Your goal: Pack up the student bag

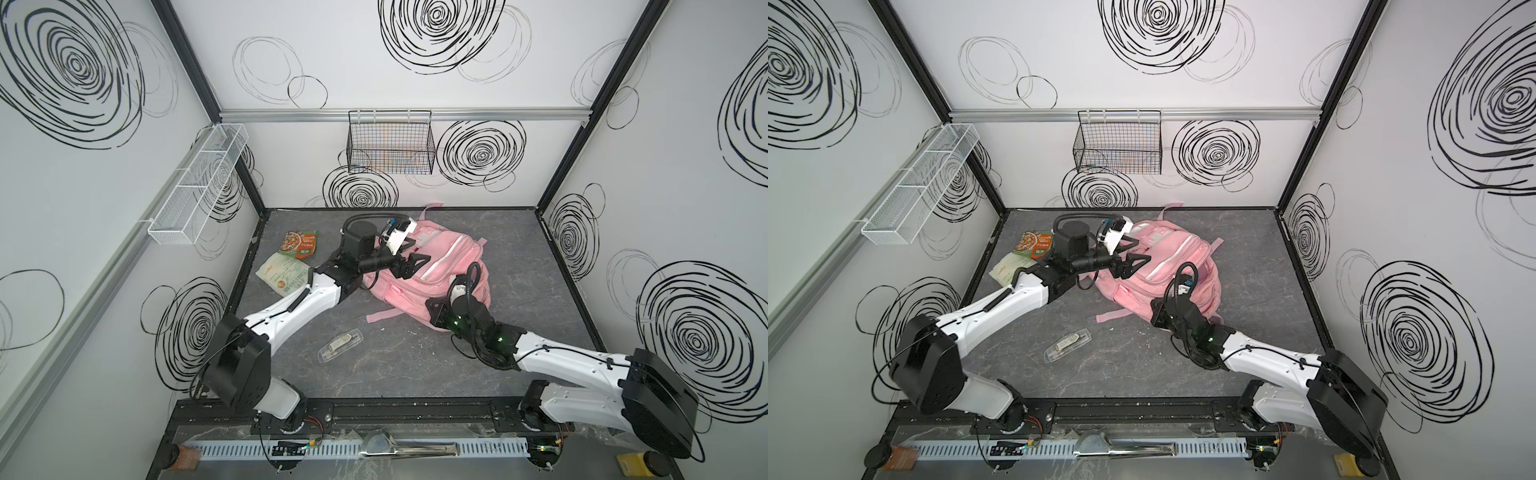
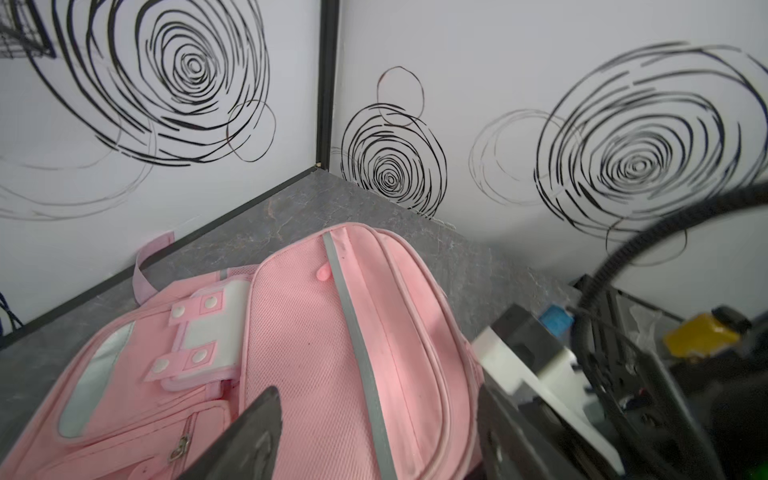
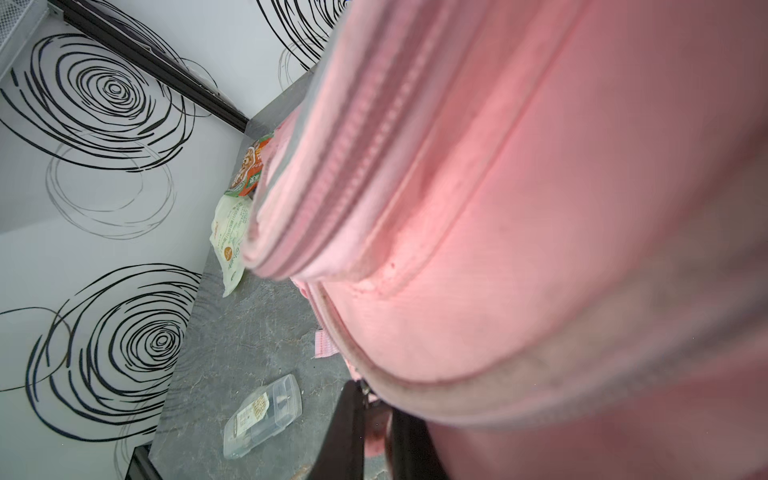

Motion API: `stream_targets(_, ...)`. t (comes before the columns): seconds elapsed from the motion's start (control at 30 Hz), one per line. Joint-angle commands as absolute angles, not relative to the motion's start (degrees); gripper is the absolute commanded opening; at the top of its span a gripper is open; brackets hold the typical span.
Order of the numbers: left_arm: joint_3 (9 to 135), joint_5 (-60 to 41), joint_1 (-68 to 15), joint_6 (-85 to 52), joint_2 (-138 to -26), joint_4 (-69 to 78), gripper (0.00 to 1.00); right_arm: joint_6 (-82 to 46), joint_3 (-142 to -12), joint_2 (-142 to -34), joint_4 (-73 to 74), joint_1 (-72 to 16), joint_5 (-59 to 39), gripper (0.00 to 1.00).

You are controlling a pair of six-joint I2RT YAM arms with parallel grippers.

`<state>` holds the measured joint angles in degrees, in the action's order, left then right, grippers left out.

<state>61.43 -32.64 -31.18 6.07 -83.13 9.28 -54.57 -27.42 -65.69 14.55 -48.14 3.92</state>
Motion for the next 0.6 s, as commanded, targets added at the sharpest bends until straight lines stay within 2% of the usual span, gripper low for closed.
stream_targets(0.0,55.9,-35.6,-32.1,33.5,-82.1,2.9,0.75,-52.9,-25.7,-63.0,23.3,-45.7,-3.0,0.03)
stream_targets(0.13,56.6,-36.3,-34.5,45.1,-85.2,-3.2,0.75,-51.4,-25.9,-62.1,24.9,-44.4,-7.8,0.03)
stream_targets(0.3,59.7,-34.9,-36.1,48.7,-90.3,-7.2,0.75,-50.6,-25.5,-61.8,27.7,-44.1,-11.2,0.04)
stream_targets(0.43,57.0,-31.2,-36.2,49.6,-91.5,-3.1,0.75,-48.8,-25.7,-62.0,29.1,-44.0,-14.3,0.03)
stream_targets(0.57,56.9,-30.4,-35.9,50.3,-91.6,-1.8,0.7,-48.0,-25.8,-61.9,28.4,-44.0,-15.5,0.03)
